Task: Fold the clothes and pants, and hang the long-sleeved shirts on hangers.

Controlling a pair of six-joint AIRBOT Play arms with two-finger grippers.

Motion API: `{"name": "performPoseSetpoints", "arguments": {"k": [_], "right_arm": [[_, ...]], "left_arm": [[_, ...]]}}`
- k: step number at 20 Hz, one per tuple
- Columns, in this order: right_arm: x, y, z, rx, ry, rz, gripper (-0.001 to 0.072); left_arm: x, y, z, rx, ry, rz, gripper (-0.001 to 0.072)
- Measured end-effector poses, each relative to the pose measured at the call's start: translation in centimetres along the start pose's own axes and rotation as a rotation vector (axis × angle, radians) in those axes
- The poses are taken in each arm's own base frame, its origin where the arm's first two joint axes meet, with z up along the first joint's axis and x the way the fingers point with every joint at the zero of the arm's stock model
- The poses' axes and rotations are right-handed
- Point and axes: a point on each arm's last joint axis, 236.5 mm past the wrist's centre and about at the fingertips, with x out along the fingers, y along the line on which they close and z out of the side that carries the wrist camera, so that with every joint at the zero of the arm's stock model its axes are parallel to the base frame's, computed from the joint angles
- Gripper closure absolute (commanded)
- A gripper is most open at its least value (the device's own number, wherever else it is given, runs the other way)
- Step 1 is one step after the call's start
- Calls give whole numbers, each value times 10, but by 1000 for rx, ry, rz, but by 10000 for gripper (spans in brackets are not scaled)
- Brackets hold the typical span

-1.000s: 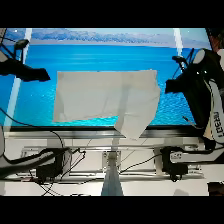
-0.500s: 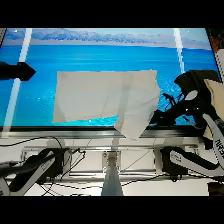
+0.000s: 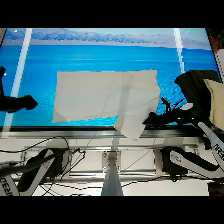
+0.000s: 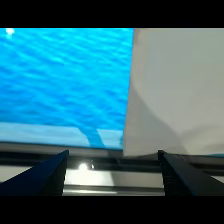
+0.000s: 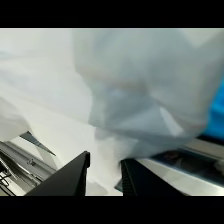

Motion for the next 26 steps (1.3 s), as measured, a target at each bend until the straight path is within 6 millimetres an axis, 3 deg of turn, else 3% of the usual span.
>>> {"name": "performPoseSetpoints", "arguments": {"k": [3,6,10,13,16,19,21,22,24,26], "right_arm": [[7,5,5,-60,-25,-10,697],[14,13,8,-128,-30,-25,697],[15,28,13,-216,-33,-33,697],[14,39,16,-249,-35,-25,697],[13,44,18,-263,-38,-20,697],[12,46,19,-270,-41,-16,697],[12,47,19,-274,-40,-15,697],[11,48,20,-280,-41,-14,697],[7,55,25,-306,-48,-8,697],[-3,69,32,-354,-57,6,697]], "left_arm": [[41,9,-39,-102,145,-51,112],[69,6,-61,-162,245,-116,112],[91,-3,-62,-195,266,-191,115],[105,-8,-62,-214,282,-240,160],[117,-20,-65,-230,319,-308,335],[124,-24,-68,-229,338,-335,573],[128,-24,-65,-229,327,-338,613],[129,-25,-63,-232,320,-344,692],[128,-29,-60,-189,301,-371,694],[117,-47,-52,-129,281,-472,694]]}}
